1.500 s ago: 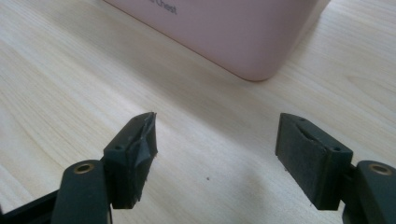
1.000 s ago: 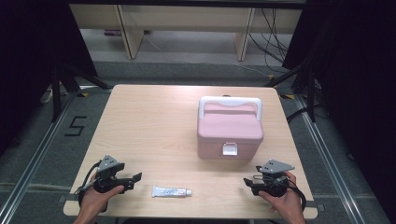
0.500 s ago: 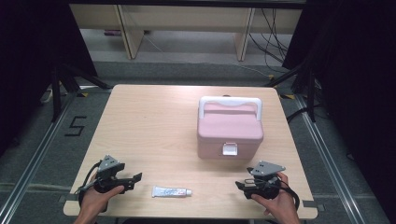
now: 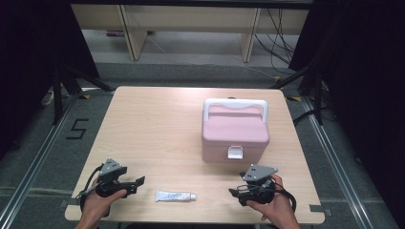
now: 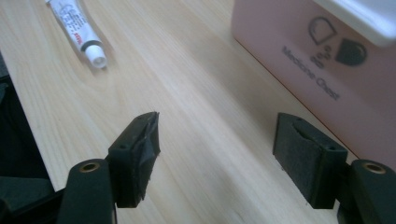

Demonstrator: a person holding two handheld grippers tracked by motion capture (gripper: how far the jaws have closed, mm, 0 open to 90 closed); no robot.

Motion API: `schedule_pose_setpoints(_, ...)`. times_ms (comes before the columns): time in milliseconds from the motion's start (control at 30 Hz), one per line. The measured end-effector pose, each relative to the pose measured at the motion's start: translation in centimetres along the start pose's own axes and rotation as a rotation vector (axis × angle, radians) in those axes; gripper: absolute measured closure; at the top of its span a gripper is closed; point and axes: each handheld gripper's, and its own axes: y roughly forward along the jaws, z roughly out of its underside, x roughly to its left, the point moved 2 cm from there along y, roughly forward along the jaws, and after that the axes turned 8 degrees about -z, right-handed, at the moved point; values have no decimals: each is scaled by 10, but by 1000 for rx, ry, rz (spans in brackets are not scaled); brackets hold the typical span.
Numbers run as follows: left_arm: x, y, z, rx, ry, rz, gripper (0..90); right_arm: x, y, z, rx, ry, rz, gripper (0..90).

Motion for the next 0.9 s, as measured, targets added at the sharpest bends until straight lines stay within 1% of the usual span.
schedule_pose_setpoints(33, 0, 0, 0, 0, 0, 1, 153, 2, 1, -3, -1, -8, 11, 327)
schedule_pose_setpoints(67, 0, 0, 0, -4, -4, 1, 153, 4, 3, -5, 5, -11, -2, 326)
schedule_pose_setpoints(100, 0, 0, 0, -2, 0, -1, 153, 5, 3, -7, 7, -5, -3, 323)
schedule_pose_setpoints(133, 0, 0, 0, -5, 1, 3, 153, 6, 5, -11, 18, -17, -20, 311)
schedule_pose_setpoints(167, 0, 0, 0, -4, 1, 3, 153, 8, 6, -13, 23, -21, -26, 310)
schedule_pose_setpoints(200, 0, 0, 0, -3, 0, 2, 153, 9, 10, -17, 19, -32, -26, 310)
schedule_pose_setpoints(233, 0, 1, 0, -13, -9, 2, 153, 12, 13, -25, 40, -55, -37, 310)
schedule_pose_setpoints(267, 0, 1, 0, -13, -9, 2, 153, 12, 13, -25, 40, -55, -37, 310)
schedule_pose_setpoints(300, 1, 0, 0, -6, -1, 0, 153, 12, 16, -28, 31, -77, -31, 310)
schedule_pose_setpoints(333, 1, 0, 0, -6, -1, -1, 153, 16, 19, -35, 59, -85, -52, 310)
schedule_pose_setpoints(367, 1, 0, 0, -3, -1, -2, 153, 16, 21, -37, 62, -105, -63, 310)
schedule_pose_setpoints(467, 2, 0, 0, -6, -4, -3, 153, 26, 31, -53, 120, -148, -94, 310)
schedule_pose_setpoints(500, 2, 0, 0, -6, -4, -1, 153, 28, 33, -58, 134, -168, -105, 312)
schedule_pose_setpoints(533, 2, 0, 0, -5, -4, 0, 153, 30, 35, -63, 147, -200, -105, 320)
schedule_pose_setpoints(600, 2, 0, 0, -8, 1, -1, 153, 37, 41, -71, 177, -228, -148, 331)
schedule_pose_setpoints(667, 2, 0, 0, -2, -2, -1, 153, 44, 48, -79, 210, -258, -195, 350)
schedule_pose_setpoints(733, 1, 1, 0, -2, -7, -1, 153, 50, 56, -83, 248, -296, -221, 358)
schedule_pose_setpoints(767, 2, 1, 0, -11, -8, -2, 153, 53, 61, -85, 270, -309, -246, 375)
schedule_pose_setpoints(800, 2, 1, 0, -14, -5, -2, 153, 55, 64, -87, 285, -318, -261, 395)
schedule_pose_setpoints(867, 2, 0, 0, -1, 0, -2, 153, 61, 73, -91, 324, -328, -269, 408)
schedule_pose_setpoints(900, 2, 0, 0, -9, -2, -3, 153, 62, 77, -94, 336, -344, -273, 418)
